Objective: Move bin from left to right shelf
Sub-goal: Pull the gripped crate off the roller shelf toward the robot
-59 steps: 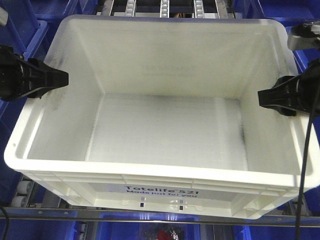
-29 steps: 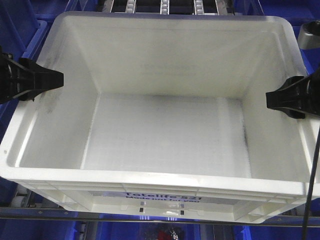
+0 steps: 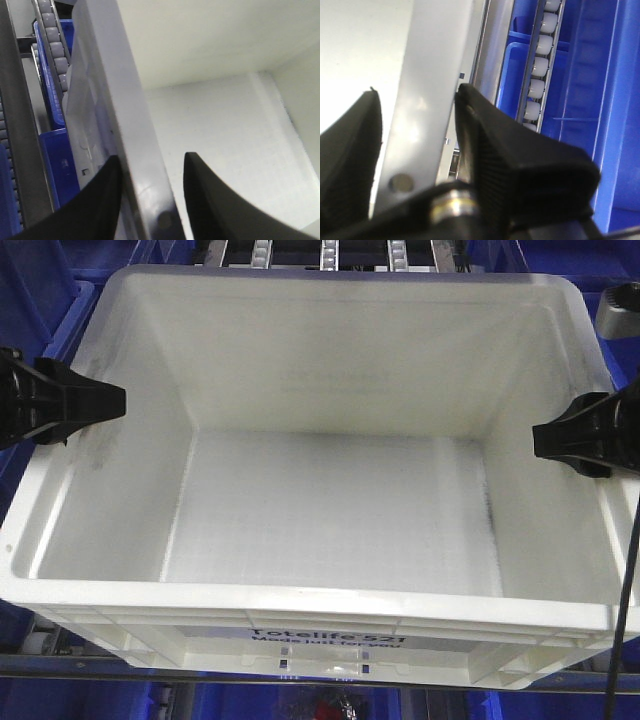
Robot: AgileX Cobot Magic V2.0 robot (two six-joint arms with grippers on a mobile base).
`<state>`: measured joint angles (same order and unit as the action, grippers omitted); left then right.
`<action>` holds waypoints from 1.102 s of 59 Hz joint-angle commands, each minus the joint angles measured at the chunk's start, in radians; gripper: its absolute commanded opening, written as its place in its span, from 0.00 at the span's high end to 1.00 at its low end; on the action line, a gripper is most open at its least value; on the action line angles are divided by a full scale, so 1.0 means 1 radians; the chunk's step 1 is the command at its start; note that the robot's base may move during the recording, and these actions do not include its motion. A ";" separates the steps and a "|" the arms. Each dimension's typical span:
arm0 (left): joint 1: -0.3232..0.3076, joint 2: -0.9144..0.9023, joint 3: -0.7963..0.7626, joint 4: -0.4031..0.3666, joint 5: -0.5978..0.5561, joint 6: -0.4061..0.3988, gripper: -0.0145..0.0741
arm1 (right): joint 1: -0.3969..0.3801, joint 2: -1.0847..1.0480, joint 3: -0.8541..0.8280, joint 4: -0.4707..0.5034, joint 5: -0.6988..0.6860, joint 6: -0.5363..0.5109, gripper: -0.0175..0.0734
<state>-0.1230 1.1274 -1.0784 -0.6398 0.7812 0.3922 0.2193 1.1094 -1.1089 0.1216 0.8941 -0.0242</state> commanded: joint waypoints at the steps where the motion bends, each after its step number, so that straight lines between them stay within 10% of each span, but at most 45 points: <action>1: -0.018 -0.038 -0.040 -0.118 -0.010 0.048 0.84 | 0.000 -0.022 -0.046 0.023 -0.140 0.002 0.81; 65: -0.018 -0.038 -0.040 -0.118 0.005 0.048 0.84 | 0.000 -0.022 -0.046 0.023 -0.138 0.002 0.81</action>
<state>-0.1230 1.1274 -1.0784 -0.6386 0.7910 0.3909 0.2193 1.1094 -1.1089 0.1206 0.8941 -0.0246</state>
